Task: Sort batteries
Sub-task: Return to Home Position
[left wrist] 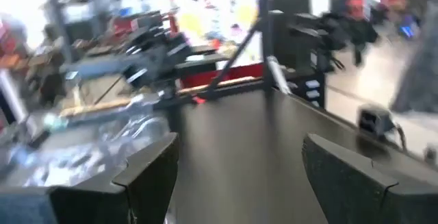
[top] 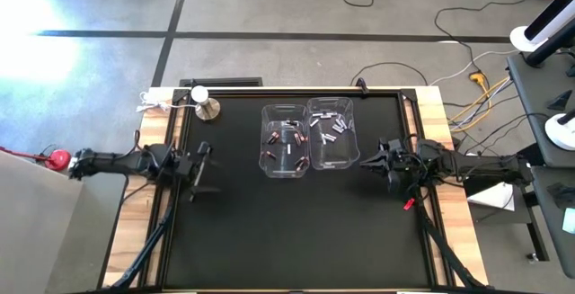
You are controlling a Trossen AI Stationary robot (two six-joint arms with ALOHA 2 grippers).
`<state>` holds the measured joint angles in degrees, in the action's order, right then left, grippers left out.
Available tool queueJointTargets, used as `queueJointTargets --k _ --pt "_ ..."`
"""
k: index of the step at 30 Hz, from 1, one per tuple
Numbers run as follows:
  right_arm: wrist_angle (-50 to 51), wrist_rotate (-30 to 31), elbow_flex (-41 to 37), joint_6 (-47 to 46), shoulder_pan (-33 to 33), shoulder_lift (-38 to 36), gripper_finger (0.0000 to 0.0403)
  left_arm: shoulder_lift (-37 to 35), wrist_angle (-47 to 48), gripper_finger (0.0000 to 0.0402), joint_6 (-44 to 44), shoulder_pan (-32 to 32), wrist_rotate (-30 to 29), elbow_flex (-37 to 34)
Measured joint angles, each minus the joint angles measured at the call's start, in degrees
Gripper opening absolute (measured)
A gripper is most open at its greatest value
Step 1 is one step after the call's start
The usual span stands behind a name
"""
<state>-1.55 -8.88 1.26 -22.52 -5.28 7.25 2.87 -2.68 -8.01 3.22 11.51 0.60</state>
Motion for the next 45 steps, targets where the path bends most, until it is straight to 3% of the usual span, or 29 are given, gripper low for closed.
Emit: queueJointTargets --k 4,11,45 --pt "0.12 -0.04 0.08 0.0 0.0 0.04 0.0013 0.08 -0.24 0.0284 9.19 -6.25 1.46 -0.02" --pt "0.14 -0.04 0.11 0.0 0.0 0.04 0.0013 3.54 0.02 0.0284 19.17 -7.0 1.53 0.22" --pt "0.05 -0.02 0.2 0.0 0.0 0.04 0.0013 8.68 -0.31 0.0284 19.04 -6.97 1.31 0.63"
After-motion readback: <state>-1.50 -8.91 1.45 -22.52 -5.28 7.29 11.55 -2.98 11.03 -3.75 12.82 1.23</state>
